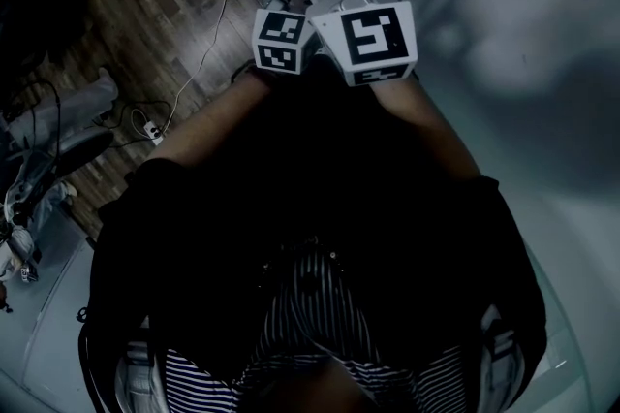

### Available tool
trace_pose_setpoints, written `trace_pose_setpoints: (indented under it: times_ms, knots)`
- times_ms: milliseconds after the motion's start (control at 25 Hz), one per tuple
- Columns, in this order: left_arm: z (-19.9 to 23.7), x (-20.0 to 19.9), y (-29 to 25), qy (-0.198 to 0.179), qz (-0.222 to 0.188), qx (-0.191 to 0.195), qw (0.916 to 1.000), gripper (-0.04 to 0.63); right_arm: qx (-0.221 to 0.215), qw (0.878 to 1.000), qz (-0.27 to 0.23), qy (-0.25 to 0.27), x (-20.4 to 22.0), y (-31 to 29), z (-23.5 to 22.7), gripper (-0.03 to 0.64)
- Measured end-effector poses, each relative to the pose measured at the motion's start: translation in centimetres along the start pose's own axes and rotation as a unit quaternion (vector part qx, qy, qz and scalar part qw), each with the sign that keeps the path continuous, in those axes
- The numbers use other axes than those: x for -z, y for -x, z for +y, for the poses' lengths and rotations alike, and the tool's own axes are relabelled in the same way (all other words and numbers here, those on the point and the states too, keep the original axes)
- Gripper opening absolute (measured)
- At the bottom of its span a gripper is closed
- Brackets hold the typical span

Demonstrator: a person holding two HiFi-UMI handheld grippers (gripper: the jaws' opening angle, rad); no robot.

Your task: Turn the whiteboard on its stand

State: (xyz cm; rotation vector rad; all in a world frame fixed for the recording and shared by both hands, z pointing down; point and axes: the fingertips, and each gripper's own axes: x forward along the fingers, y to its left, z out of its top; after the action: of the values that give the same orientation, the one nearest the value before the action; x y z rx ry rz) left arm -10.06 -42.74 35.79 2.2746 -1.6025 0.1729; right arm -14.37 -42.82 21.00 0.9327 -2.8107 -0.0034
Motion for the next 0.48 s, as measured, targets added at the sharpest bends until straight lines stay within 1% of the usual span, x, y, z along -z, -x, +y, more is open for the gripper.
trace_pose_setpoints:
  times_ms: [120, 200, 280, 360, 400, 480]
  knots:
    - [0.2, 0.2, 0.0, -0.008, -0.001, 0.021, 0.9998, 0.368, -0.007, 1.000, 0.003, 0.004, 0.3, -0.3, 0.0, 0.060]
    - [0.2, 0.0, 0.4, -0.018, 0.005, 0.040, 0.9990, 0.343, -0.022, 1.000, 0.021, 0.009, 0.8, -0.5, 0.0, 0.070]
    - [0.3, -0.2, 1.4, -0.032, 0.007, 0.055, 0.9979, 0.336, -0.032, 0.999, 0.039, 0.007, 1.2, -0.1, -0.1, 0.091]
    - [0.7, -0.2, 3.3, -0.038, 0.005, 0.061, 0.9974, 0.314, -0.034, 0.998, 0.047, 0.005, 1.6, 1.3, 0.0, 0.097]
    - [1.0, -0.4, 4.4, -0.038, 0.001, 0.063, 0.9973, 0.295, -0.030, 0.998, 0.048, 0.006, 1.8, 2.2, 0.0, 0.097]
    - [1.9, -1.3, 6.5, -0.041, -0.010, 0.069, 0.9967, 0.203, -0.015, 0.999, 0.041, 0.006, 1.8, 3.8, -0.3, 0.097]
